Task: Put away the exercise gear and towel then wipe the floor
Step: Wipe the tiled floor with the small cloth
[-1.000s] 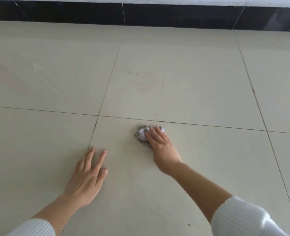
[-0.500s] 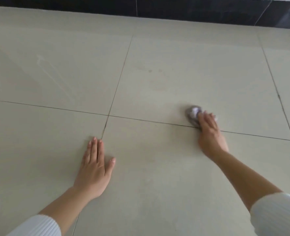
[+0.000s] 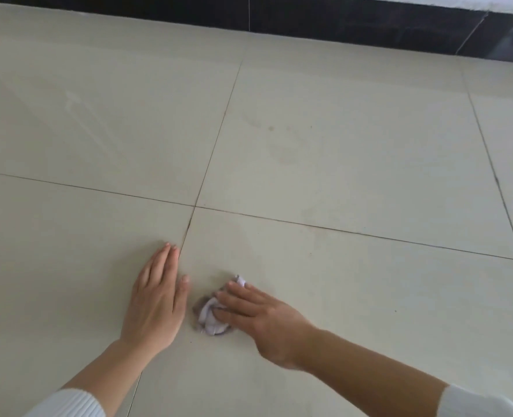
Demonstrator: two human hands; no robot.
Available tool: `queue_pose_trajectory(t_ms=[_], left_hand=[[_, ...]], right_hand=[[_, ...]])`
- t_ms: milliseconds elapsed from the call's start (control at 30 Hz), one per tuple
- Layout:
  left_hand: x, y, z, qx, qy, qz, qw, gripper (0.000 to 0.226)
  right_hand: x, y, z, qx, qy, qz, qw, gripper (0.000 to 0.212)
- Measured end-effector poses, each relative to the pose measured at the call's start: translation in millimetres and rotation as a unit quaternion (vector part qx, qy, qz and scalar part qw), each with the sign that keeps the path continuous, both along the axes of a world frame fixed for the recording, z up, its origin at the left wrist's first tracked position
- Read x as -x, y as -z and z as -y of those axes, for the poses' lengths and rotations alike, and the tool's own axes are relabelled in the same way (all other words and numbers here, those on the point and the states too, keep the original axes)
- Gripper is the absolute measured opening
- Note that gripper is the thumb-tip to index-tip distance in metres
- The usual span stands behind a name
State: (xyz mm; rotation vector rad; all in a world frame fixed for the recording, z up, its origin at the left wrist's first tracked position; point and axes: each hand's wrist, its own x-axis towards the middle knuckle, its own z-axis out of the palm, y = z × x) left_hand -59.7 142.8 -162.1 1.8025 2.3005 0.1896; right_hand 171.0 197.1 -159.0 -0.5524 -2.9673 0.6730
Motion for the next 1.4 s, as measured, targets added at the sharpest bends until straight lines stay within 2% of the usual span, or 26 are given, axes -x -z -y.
queue_pose_trajectory(t_ms=[67, 133, 167, 233, 300, 333, 400, 433, 567, 667, 733, 800, 867, 900, 933, 1000, 1067, 1133, 1167, 1233, 1400], left_hand=[[1.1, 3.7, -2.0, 0.003, -0.012, -0.009, 1.0, 0.068], [2.2, 8.9, -3.5, 0.002, -0.036, -0.005, 0.999, 0.069], [2.8, 9.9, -4.1, 0.001, -0.044, 0.0, 0.999, 0.068], [5.4, 9.4, -4.0, 0.0, -0.04, 0.001, 0.999, 0.066], [10.4, 6.7, -3.0, -0.003, -0.019, -0.008, 1.0, 0.065], [13.1, 5.0, -3.0, -0.006, -0.012, -0.01, 1.0, 0.065], [17.0, 2.7, -3.7, -0.012, -0.01, -0.001, 1.0, 0.063], [17.8, 1.9, -4.3, -0.016, -0.016, 0.007, 1.0, 0.062], [16.3, 0.1, -7.1, -0.041, -0.037, 0.035, 0.998, 0.057], [17.7, 0.4, -9.2, -0.059, -0.021, 0.044, 0.997, 0.055], [18.3, -1.1, -12.5, -0.076, -0.024, 0.055, 0.995, 0.055], [18.5, -3.8, -15.1, -0.094, -0.056, 0.069, 0.992, 0.053], [18.3, -6.2, -15.7, -0.099, -0.073, 0.074, 0.99, 0.053], [18.4, -6.7, -15.3, -0.1, -0.069, 0.074, 0.99, 0.053], [19.1, -6.9, -14.5, -0.1, -0.062, 0.071, 0.99, 0.053], [21.3, -8.1, -13.8, -0.095, -0.063, 0.065, 0.991, 0.052], [23.1, -10.4, -14.0, -0.085, -0.076, 0.067, 0.991, 0.053], [24.5, -12.0, -14.0, -0.081, -0.078, 0.068, 0.991, 0.054], [25.9, -12.5, -14.1, -0.08, -0.077, 0.068, 0.992, 0.054], [26.8, -13.0, -14.3, -0.076, -0.073, 0.067, 0.992, 0.053], [27.5, -14.7, -17.0, -0.088, -0.09, 0.079, 0.989, 0.056]], right_hand=[[-7.6, -3.5, 10.1, 0.007, -0.063, 0.002, 0.998, 0.058], [-13.9, -3.3, -5.3, -0.014, -0.066, -0.006, 0.998, 0.056], [-17.1, -2.9, -20.0, -0.011, -0.028, -0.011, 0.999, 0.058], [-25.9, 0.2, -62.3, -0.014, 0.121, -0.039, 0.992, 0.063], [-32.1, -4.2, -106.7, -0.019, 0.315, -0.057, 0.947, 0.068], [-30.9, -6.9, -123.5, -0.021, 0.388, -0.037, 0.921, 0.07], [-17.3, -9.8, -138.0, -0.011, 0.462, 0.004, 0.887, 0.072], [-5.4, -10.0, -138.2, -0.001, 0.468, 0.003, 0.884, 0.073], [44.2, -2.5, -114.2, -0.006, 0.364, -0.021, 0.931, 0.073], [60.7, 2.3, -65.2, -0.018, 0.233, -0.048, 0.971, 0.068], [55.0, 2.7, -24.8, -0.011, 0.109, -0.055, 0.992, 0.067], [41.0, -0.6, 3.7, 0.033, -0.04, -0.038, 0.998, 0.059], [27.4, -5.5, 5.5, 0.067, -0.153, -0.02, 0.986, 0.053], [23.4, -6.5, -4.5, 0.061, -0.159, -0.03, 0.985, 0.053], [21.3, -8.0, -19.5, 0.058, -0.121, -0.039, 0.99, 0.055], [22.0, -7.3, -65.5, 0.05, 0.069, -0.077, 0.993, 0.062], [30.9, -9.7, -114.3, 0.027, 0.288, -0.077, 0.954, 0.071], [50.3, -13.4, -142.2, 0.051, 0.393, -0.041, 0.917, 0.076], [63.7, -15.0, -146.6, 0.059, 0.404, -0.026, 0.912, 0.076], [88.5, -15.7, -142.2, 0.056, 0.368, -0.02, 0.928, 0.075], [100.0, -1.5, -87.2, 0.032, 0.156, -0.065, 0.985, 0.07]])
